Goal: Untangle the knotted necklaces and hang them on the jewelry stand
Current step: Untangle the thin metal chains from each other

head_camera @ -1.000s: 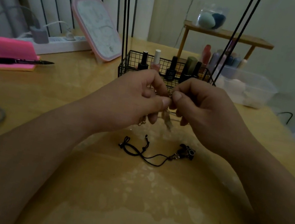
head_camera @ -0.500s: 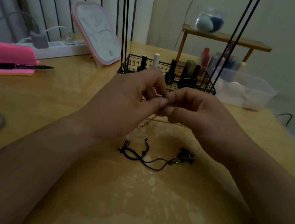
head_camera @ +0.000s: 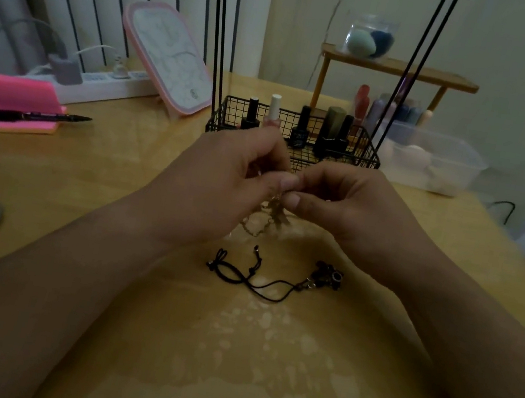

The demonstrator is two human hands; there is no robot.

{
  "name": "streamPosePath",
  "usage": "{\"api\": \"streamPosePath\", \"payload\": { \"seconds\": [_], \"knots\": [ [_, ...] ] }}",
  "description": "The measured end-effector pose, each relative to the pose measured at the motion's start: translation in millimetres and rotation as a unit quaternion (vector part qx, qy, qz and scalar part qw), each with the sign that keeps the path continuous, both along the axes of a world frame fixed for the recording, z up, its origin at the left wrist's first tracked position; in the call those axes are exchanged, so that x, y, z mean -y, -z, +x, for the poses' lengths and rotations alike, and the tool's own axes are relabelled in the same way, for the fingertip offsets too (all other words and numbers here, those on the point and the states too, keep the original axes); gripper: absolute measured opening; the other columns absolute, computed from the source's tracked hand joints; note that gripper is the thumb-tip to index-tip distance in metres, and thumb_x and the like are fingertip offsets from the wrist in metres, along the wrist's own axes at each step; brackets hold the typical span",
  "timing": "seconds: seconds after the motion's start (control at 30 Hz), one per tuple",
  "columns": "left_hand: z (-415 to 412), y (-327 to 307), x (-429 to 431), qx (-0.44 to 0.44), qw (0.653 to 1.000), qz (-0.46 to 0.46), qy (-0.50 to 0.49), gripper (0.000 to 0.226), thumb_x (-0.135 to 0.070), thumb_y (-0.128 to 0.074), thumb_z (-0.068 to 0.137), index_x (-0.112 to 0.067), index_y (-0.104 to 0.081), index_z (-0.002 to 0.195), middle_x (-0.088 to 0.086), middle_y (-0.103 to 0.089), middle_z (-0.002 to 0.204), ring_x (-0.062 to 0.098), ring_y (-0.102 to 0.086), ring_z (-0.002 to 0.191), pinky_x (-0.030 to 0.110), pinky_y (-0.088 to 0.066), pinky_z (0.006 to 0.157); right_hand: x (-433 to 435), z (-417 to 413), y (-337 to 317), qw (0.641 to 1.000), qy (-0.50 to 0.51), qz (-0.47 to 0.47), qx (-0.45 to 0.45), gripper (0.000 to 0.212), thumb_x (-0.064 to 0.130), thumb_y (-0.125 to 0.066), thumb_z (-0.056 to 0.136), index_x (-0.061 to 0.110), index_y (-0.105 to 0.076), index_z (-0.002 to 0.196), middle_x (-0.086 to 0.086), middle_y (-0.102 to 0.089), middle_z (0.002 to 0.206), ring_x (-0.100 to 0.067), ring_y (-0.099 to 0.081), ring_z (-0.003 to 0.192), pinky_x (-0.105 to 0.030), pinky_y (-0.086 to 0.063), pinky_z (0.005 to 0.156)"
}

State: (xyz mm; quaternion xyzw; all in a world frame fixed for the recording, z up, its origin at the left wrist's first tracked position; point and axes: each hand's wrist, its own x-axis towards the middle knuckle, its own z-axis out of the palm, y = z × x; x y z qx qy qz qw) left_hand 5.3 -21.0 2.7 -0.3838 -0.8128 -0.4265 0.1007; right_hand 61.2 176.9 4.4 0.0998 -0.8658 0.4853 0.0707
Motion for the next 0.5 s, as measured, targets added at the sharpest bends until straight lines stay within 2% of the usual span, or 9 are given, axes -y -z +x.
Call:
{"api": "streamPosePath", "payload": {
  "seconds": [0.07,0.13,0.2,0.27,0.37,0.5],
  "knots": [
    [-1,-2,0,0.039,0.999,0.003,0.007,0.006,-0.027,-0.068,0.098,-0.029,-0.065,0.092,-0.009,-0.066,0.086,0.009,-0.065,0.083,0.024,-0.055,0.067,0,0,0,1.0,-0.007,0.015,-0.012,0.009,0.019,-0.071,0.095,0.02,-0.075,0.103,0.007,-0.077,0.097,-0.005,-0.072,0.097,-0.016,-0.055,0.085],
    [-4,-5,4,0.093,0.995,0.011,0.021,0.006,-0.027,-0.066,0.099,-0.03,-0.067,0.095,-0.008,-0.068,0.092,0.008,-0.065,0.089,0.031,-0.059,0.076,-3,-1,-1,1.0,-0.01,-0.009,-0.014,0.007,0.019,-0.068,0.098,0.017,-0.073,0.102,0.003,-0.075,0.097,-0.009,-0.071,0.097,-0.022,-0.056,0.088],
    [-6,-8,8,0.134,0.99,0.01,0.035,0.005,-0.026,-0.064,0.101,-0.029,-0.067,0.098,-0.009,-0.07,0.097,0.004,-0.065,0.096,0.03,-0.055,0.082,-8,-2,-3,0.999,-0.009,-0.05,-0.01,0.007,0.022,-0.068,0.098,0.016,-0.072,0.098,-0.002,-0.074,0.097,-0.02,-0.07,0.099,-0.033,-0.056,0.092],
    [-5,-11,9,0.172,0.983,0.012,0.059,0.004,-0.022,-0.063,0.102,-0.023,-0.067,0.102,-0.003,-0.074,0.1,0.009,-0.07,0.099,0.028,-0.055,0.084,-13,-3,-6,0.996,-0.021,-0.083,-0.005,0.01,0.024,-0.065,0.094,0.016,-0.07,0.093,-0.007,-0.073,0.095,-0.031,-0.069,0.101,-0.044,-0.054,0.092],
    [-1,-12,9,0.221,0.97,0.019,0.101,0.007,-0.011,-0.061,0.102,-0.015,-0.063,0.107,0.003,-0.078,0.092,0.012,-0.075,0.091,0.02,-0.055,0.079,-13,-3,-7,0.991,-0.048,-0.123,0.021,0.01,0.021,-0.057,0.091,0.016,-0.064,0.087,-0.004,-0.072,0.086,-0.026,-0.068,0.091,-0.033,-0.053,0.078],
    [0,-13,10,0.24,0.963,0.019,0.119,0.009,-0.007,-0.061,0.101,-0.013,-0.064,0.106,0.003,-0.074,0.08,0.014,-0.067,0.07,0.03,-0.058,0.078,-14,-2,-7,0.982,-0.064,-0.173,0.051,0.01,0.018,-0.051,0.089,0.013,-0.059,0.088,-0.006,-0.062,0.074,-0.022,-0.069,0.08,-0.023,-0.052,0.065]
  ]
}}
